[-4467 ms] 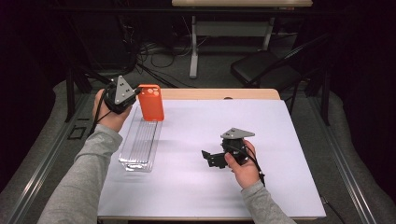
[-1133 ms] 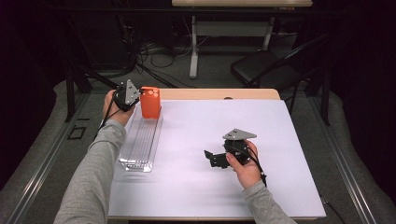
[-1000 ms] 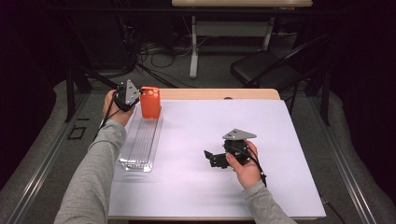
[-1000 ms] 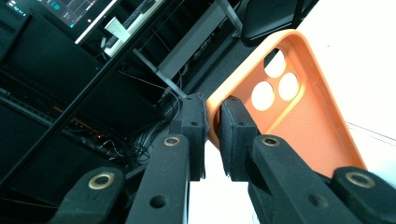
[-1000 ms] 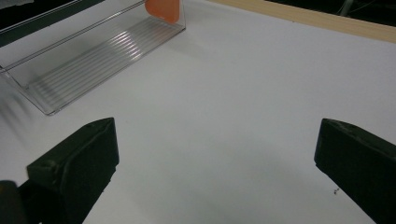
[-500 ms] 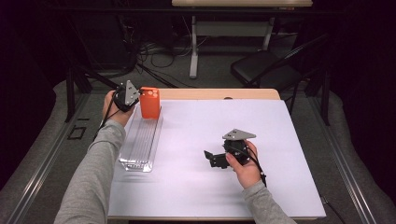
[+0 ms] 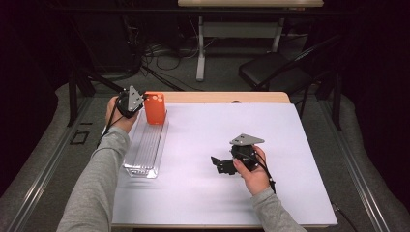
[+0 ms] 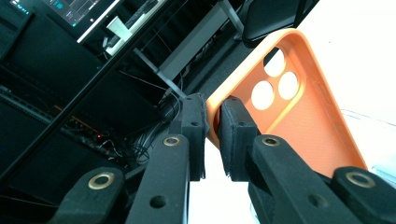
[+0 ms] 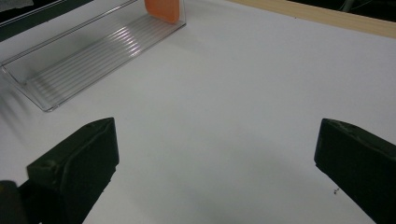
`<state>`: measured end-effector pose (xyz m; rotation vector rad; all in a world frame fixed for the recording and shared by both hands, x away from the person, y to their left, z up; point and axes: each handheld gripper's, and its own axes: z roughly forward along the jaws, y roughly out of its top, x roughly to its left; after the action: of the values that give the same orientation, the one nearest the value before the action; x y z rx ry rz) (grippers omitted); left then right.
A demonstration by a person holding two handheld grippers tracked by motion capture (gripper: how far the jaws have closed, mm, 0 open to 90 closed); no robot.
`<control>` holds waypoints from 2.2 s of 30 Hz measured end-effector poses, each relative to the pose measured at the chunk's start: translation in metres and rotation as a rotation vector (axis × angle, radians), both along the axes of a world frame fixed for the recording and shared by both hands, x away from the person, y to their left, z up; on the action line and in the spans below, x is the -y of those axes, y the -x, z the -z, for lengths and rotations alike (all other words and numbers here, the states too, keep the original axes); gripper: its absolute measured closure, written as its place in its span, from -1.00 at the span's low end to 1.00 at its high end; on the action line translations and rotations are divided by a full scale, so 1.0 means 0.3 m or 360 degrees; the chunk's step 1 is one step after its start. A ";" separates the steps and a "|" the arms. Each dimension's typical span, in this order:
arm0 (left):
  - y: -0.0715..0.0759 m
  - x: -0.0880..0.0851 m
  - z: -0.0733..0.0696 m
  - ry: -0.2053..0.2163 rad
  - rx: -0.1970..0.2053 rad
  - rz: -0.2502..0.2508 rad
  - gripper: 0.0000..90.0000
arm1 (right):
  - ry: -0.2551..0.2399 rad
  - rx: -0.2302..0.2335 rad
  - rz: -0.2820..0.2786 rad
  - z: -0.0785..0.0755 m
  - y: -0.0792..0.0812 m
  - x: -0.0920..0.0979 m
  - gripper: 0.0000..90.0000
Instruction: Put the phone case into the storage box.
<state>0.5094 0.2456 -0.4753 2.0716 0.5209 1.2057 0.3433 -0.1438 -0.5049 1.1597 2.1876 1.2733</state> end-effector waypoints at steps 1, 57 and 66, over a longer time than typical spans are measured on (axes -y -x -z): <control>0.000 -0.001 0.000 0.0003 0.0001 0.0004 0.81 | -0.0004 -0.0003 0.0004 0.001 0.001 -0.001 -1.00; -0.006 -0.013 0.006 0.0079 -0.0056 -0.0060 0.33 | 0.0005 -0.0002 -0.0002 0.003 -0.001 0.000 -1.00; -0.005 -0.018 0.004 0.0110 -0.0077 -0.0095 0.22 | 0.0005 -0.0002 -0.0001 0.003 -0.001 0.000 -1.00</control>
<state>0.5110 0.2511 -0.4765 2.0439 0.6424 1.1572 0.3437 -0.1438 -0.5057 1.1589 2.1900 1.2690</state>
